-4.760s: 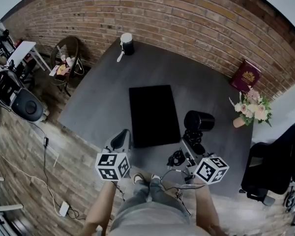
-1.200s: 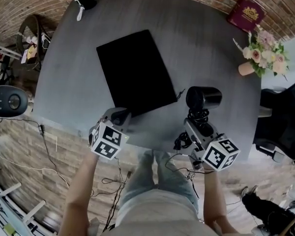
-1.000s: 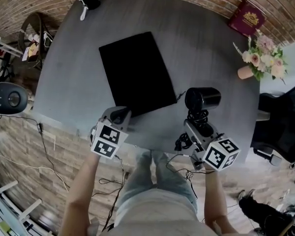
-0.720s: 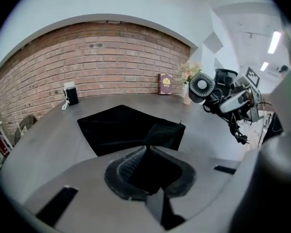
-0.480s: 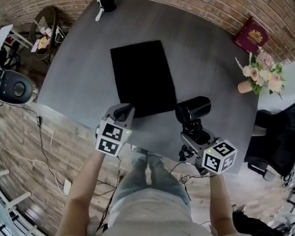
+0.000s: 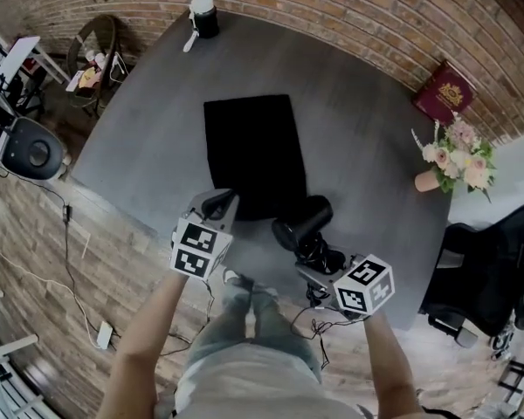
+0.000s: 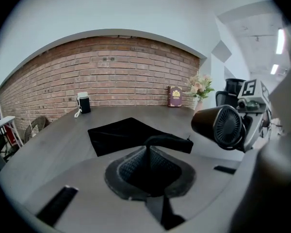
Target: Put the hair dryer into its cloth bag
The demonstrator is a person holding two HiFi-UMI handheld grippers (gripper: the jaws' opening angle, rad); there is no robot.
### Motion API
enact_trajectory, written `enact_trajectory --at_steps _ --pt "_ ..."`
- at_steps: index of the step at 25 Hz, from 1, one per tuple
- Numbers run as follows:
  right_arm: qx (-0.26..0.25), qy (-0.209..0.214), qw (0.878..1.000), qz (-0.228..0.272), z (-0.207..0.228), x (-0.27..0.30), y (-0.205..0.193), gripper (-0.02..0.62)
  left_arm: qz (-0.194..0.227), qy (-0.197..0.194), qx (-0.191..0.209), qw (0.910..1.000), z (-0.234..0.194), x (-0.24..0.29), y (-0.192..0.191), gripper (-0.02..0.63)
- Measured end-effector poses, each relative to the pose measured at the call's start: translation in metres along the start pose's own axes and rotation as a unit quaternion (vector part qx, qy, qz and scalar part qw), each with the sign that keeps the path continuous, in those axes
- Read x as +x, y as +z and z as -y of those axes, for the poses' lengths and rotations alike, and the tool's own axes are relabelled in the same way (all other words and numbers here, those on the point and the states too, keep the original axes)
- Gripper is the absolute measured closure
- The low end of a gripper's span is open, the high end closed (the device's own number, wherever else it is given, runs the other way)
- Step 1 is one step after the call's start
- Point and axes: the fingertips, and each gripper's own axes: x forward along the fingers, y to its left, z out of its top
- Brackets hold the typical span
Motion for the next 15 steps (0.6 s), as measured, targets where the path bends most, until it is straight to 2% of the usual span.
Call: enact_trajectory --at_steps 8,15 --pt "-0.049 0.066 0.995 -0.062 -0.020 0.024 -0.008 0.399 0.000 0.002 0.024 0.9997 -0.004 0.000 -0.001 0.586" --pt "-0.088 0.115 0.982 -0.124 -0.033 0.042 -0.021 0.399 0.004 -0.013 0.033 0.9994 -0.004 0.000 0.001 0.586"
